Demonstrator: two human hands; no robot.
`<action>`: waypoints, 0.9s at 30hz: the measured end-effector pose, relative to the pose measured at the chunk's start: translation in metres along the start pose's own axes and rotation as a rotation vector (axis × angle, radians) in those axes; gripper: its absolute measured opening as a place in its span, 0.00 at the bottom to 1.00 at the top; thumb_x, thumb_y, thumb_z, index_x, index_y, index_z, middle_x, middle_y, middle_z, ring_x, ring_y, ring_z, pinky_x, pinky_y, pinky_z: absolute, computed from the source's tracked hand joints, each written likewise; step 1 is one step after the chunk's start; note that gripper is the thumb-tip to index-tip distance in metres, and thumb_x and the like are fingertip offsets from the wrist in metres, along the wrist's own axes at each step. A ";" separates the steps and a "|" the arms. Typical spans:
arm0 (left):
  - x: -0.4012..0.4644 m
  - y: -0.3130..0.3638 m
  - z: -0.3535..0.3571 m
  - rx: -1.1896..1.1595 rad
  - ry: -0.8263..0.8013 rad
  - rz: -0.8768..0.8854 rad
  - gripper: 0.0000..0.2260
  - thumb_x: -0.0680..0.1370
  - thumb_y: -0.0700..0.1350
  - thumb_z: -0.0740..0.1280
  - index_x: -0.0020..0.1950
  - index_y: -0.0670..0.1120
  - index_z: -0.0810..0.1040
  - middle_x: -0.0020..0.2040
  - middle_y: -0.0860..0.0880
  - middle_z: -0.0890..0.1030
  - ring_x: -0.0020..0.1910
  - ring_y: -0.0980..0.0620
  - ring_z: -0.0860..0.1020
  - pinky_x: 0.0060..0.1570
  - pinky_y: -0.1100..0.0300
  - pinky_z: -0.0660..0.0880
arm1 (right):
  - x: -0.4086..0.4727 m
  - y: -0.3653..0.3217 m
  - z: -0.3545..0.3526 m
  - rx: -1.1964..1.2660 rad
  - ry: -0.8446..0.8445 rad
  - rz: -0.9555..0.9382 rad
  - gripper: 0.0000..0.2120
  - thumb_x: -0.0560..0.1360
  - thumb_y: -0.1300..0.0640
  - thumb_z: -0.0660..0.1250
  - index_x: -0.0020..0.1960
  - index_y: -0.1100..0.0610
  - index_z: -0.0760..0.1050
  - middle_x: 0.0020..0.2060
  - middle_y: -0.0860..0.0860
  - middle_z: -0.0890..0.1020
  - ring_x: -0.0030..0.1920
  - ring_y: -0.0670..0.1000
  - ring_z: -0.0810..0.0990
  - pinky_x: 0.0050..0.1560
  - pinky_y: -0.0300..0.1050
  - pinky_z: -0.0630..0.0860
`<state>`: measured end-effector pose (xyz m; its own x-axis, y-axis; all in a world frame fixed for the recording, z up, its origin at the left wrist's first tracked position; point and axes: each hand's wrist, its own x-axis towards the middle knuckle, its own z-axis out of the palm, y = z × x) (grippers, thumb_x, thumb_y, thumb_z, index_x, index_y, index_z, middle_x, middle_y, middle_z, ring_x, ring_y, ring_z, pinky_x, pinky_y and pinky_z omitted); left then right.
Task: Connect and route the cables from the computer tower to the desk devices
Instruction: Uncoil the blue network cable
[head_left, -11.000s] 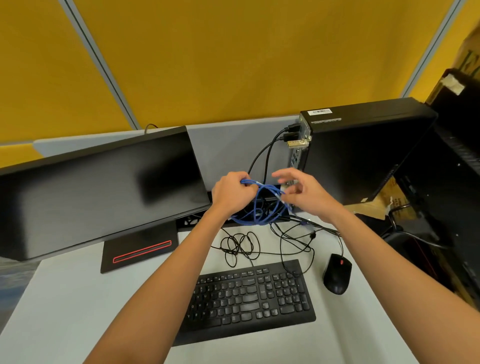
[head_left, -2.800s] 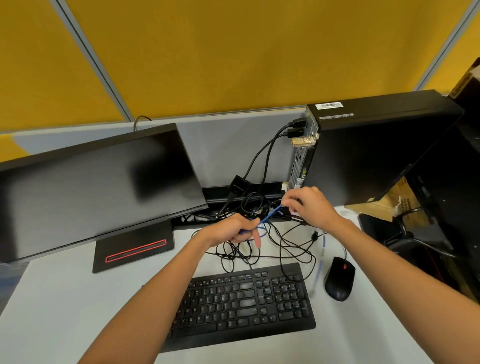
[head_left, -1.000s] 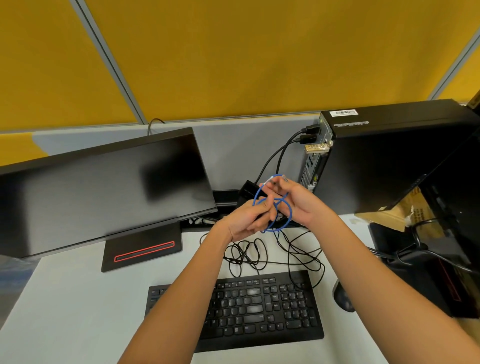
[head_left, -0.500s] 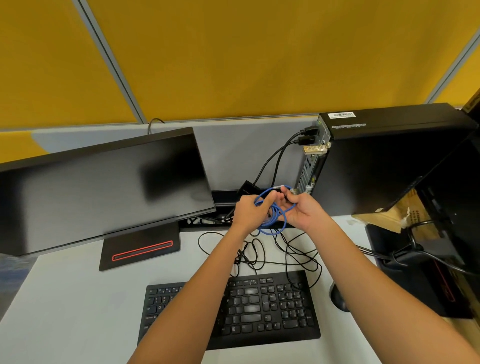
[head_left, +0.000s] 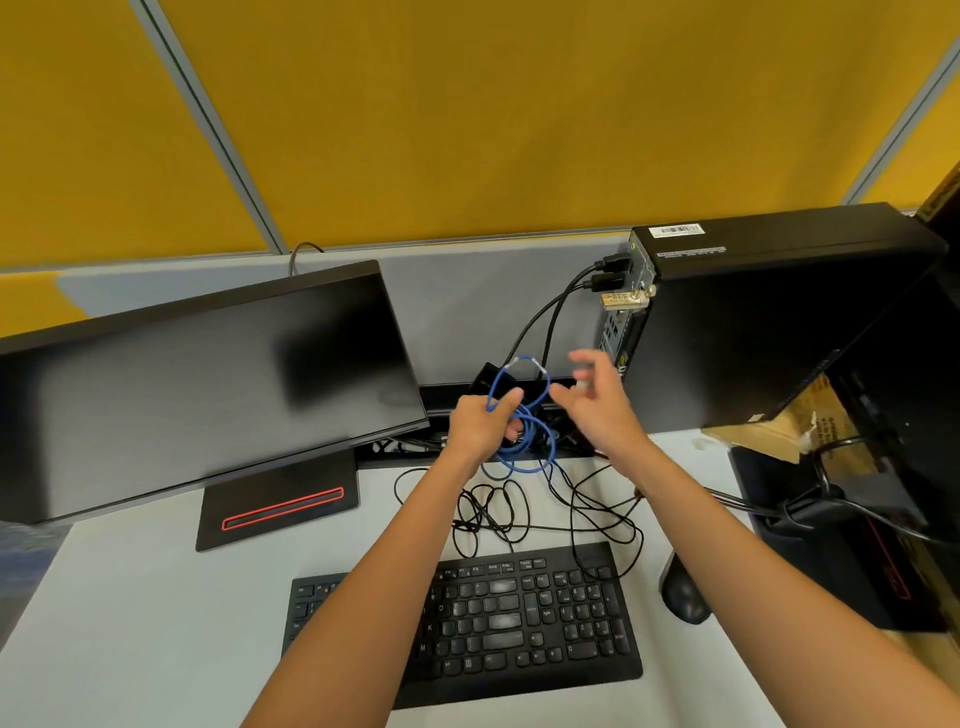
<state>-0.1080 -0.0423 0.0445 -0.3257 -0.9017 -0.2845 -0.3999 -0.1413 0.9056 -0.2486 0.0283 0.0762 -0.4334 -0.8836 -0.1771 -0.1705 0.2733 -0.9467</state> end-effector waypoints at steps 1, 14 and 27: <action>0.002 0.000 0.000 -0.010 0.023 -0.010 0.19 0.78 0.54 0.66 0.34 0.43 0.80 0.26 0.51 0.78 0.26 0.59 0.75 0.38 0.62 0.71 | -0.004 0.000 0.000 -0.122 -0.031 -0.185 0.16 0.75 0.58 0.69 0.61 0.50 0.71 0.56 0.47 0.72 0.57 0.46 0.73 0.54 0.38 0.69; -0.011 0.010 -0.012 -0.066 -0.236 0.108 0.21 0.81 0.51 0.61 0.37 0.37 0.78 0.30 0.48 0.76 0.28 0.57 0.72 0.33 0.67 0.71 | -0.012 0.028 0.008 -0.713 -0.058 -0.643 0.05 0.72 0.59 0.72 0.47 0.51 0.80 0.53 0.47 0.73 0.49 0.47 0.74 0.53 0.45 0.64; -0.016 0.018 -0.009 -0.103 -0.415 -0.080 0.25 0.80 0.61 0.57 0.44 0.40 0.78 0.35 0.46 0.74 0.33 0.53 0.70 0.41 0.60 0.72 | -0.011 0.025 0.003 -0.860 0.092 -0.870 0.06 0.71 0.59 0.72 0.47 0.54 0.78 0.49 0.47 0.81 0.46 0.52 0.74 0.47 0.45 0.68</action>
<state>-0.1027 -0.0344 0.0680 -0.6224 -0.6483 -0.4386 -0.3573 -0.2633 0.8961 -0.2455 0.0441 0.0537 0.0618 -0.8764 0.4777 -0.9477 -0.2017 -0.2474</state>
